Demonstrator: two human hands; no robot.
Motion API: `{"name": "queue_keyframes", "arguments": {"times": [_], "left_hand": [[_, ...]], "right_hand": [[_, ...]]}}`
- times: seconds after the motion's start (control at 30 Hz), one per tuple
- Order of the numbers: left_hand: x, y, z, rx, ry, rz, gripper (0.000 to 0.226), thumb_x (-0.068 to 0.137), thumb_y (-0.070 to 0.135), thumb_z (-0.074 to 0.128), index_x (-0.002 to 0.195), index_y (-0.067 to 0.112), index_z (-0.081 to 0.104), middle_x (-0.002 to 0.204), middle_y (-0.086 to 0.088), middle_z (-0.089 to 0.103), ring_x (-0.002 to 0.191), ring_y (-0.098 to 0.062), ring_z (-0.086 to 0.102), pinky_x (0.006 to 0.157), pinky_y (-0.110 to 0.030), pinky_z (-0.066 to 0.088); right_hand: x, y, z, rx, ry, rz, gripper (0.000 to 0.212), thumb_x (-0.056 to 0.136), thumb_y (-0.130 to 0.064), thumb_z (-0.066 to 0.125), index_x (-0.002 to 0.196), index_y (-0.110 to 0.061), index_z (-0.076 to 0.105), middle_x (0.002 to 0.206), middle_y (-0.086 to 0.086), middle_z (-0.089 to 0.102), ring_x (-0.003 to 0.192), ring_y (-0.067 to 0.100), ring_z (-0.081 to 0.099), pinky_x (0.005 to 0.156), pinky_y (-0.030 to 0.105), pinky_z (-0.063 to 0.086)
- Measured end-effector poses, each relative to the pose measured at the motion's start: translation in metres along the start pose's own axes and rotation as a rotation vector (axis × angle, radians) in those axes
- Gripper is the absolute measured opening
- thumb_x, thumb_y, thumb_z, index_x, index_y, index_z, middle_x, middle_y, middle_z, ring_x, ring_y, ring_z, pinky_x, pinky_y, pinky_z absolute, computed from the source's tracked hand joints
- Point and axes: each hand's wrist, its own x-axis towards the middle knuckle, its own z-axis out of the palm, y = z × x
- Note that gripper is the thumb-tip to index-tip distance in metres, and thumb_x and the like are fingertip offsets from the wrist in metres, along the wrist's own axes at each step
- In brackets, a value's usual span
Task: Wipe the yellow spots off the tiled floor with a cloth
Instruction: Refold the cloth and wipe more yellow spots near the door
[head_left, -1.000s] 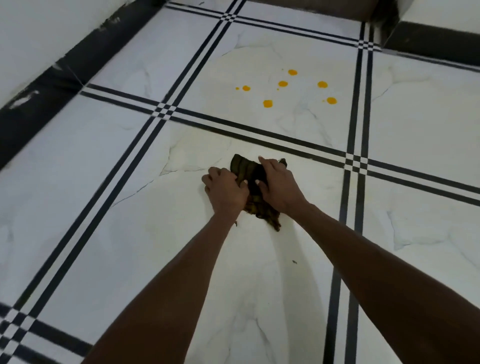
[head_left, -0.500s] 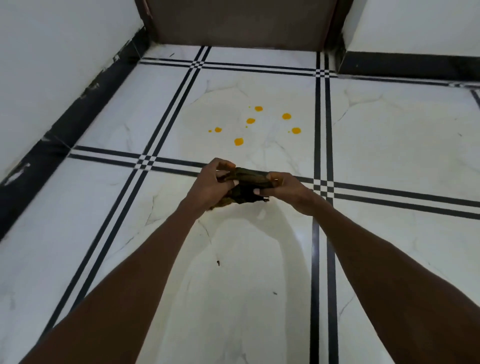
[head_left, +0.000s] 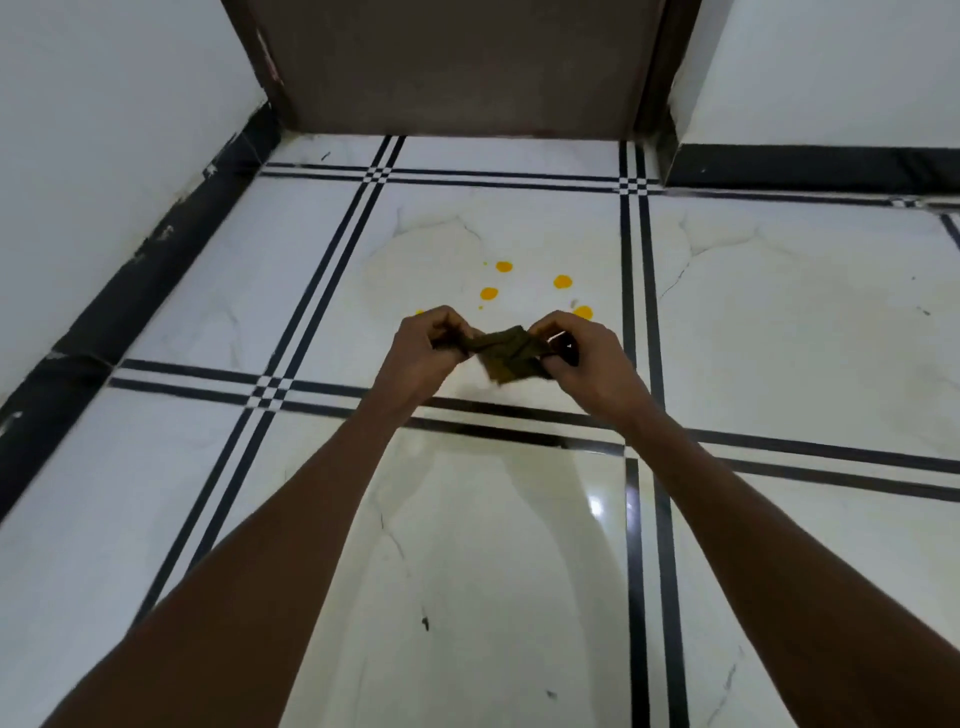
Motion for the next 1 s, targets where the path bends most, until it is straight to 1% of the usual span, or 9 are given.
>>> {"name": "queue_keyframes", "arguments": {"times": [0.1, 0.17, 0.23, 0.33, 0.4, 0.53, 0.67, 0.87, 1.0], "left_hand": [[-0.004, -0.050, 0.001, 0.166, -0.064, 0.029, 0.053, 0.075, -0.021, 0.065, 0.066, 0.031, 0.069, 0.098, -0.013, 0.080, 0.101, -0.021, 0.076, 0.099, -0.035, 0.058], [-0.014, -0.082, -0.003, 0.313, -0.171, 0.036, 0.061, 0.071, -0.020, 0.061, 0.060, 0.039, 0.072, 0.094, -0.008, 0.082, 0.093, -0.004, 0.075, 0.094, -0.030, 0.058], [-0.025, -0.104, -0.009, 0.376, -0.207, 0.031, 0.058, 0.069, -0.025, 0.054, 0.069, 0.028, 0.079, 0.097, -0.009, 0.081, 0.093, 0.001, 0.072, 0.089, -0.024, 0.057], [-0.031, -0.119, -0.024, 0.438, -0.150, -0.021, 0.050, 0.072, -0.021, 0.056, 0.076, 0.023, 0.081, 0.100, -0.006, 0.078, 0.098, -0.022, 0.071, 0.091, -0.045, 0.058], [-0.033, -0.118, -0.030, 0.476, -0.142, -0.061, 0.045, 0.077, -0.016, 0.060, 0.081, 0.024, 0.079, 0.103, -0.007, 0.076, 0.099, -0.024, 0.070, 0.093, -0.046, 0.058], [-0.028, -0.125, -0.030, 0.531, -0.091, -0.108, 0.025, 0.086, -0.008, 0.063, 0.096, 0.010, 0.076, 0.106, -0.010, 0.073, 0.102, -0.027, 0.067, 0.094, -0.044, 0.057], [-0.014, -0.160, -0.029, 0.637, 0.074, -0.055, 0.017, 0.091, -0.001, 0.062, 0.101, 0.008, 0.071, 0.108, -0.012, 0.066, 0.107, -0.030, 0.060, 0.093, -0.043, 0.053], [0.025, -0.184, -0.037, 0.804, 0.253, 0.042, 0.020, 0.091, 0.003, 0.063, 0.111, 0.002, 0.066, 0.115, -0.020, 0.062, 0.104, -0.041, 0.058, 0.088, -0.051, 0.052], [0.054, -0.206, -0.049, 0.880, 0.283, 0.031, 0.039, 0.101, 0.016, 0.057, 0.136, 0.000, 0.058, 0.142, -0.025, 0.056, 0.132, -0.049, 0.050, 0.109, -0.062, 0.045]], "right_hand": [[-0.023, 0.032, 0.023, -0.281, -0.175, -0.025, 0.033, 0.088, -0.003, 0.070, 0.117, -0.019, 0.071, 0.112, -0.001, 0.071, 0.101, 0.020, 0.069, 0.089, 0.037, 0.059], [-0.041, 0.049, 0.036, -0.480, -0.475, 0.082, 0.033, 0.089, -0.013, 0.074, 0.121, -0.021, 0.073, 0.118, 0.001, 0.074, 0.107, 0.022, 0.070, 0.093, 0.042, 0.059], [-0.051, 0.050, 0.044, -0.570, -0.663, 0.150, 0.021, 0.090, -0.026, 0.078, 0.111, -0.021, 0.077, 0.110, -0.001, 0.076, 0.099, 0.020, 0.071, 0.087, 0.040, 0.061], [-0.040, 0.039, 0.052, -0.574, -0.535, 0.166, 0.019, 0.098, -0.035, 0.068, 0.095, -0.019, 0.076, 0.095, 0.000, 0.075, 0.086, 0.021, 0.071, 0.073, 0.037, 0.059], [-0.025, 0.036, 0.059, -0.581, -0.402, 0.165, 0.018, 0.101, -0.029, 0.062, 0.104, -0.018, 0.076, 0.105, 0.001, 0.075, 0.097, 0.024, 0.071, 0.074, 0.032, 0.052], [-0.012, 0.053, 0.096, -0.579, -0.417, 0.156, 0.047, 0.101, -0.037, 0.059, 0.146, -0.024, 0.057, 0.156, 0.006, 0.050, 0.148, 0.032, 0.042, 0.120, 0.051, 0.039], [-0.029, 0.086, 0.132, -0.673, -0.343, 0.087, 0.066, 0.106, -0.056, 0.036, 0.163, -0.024, 0.032, 0.175, 0.006, 0.019, 0.163, 0.031, 0.010, 0.131, 0.059, 0.010], [-0.030, 0.119, 0.138, -0.759, -0.089, -0.002, 0.065, 0.106, -0.058, 0.032, 0.165, -0.029, 0.030, 0.175, 0.000, 0.021, 0.164, 0.023, 0.013, 0.131, 0.059, 0.008], [0.003, 0.141, 0.112, -0.822, 0.000, 0.108, 0.066, 0.106, -0.058, 0.029, 0.165, -0.029, 0.029, 0.175, 0.001, 0.021, 0.164, 0.023, 0.013, 0.130, 0.062, 0.004]]}}
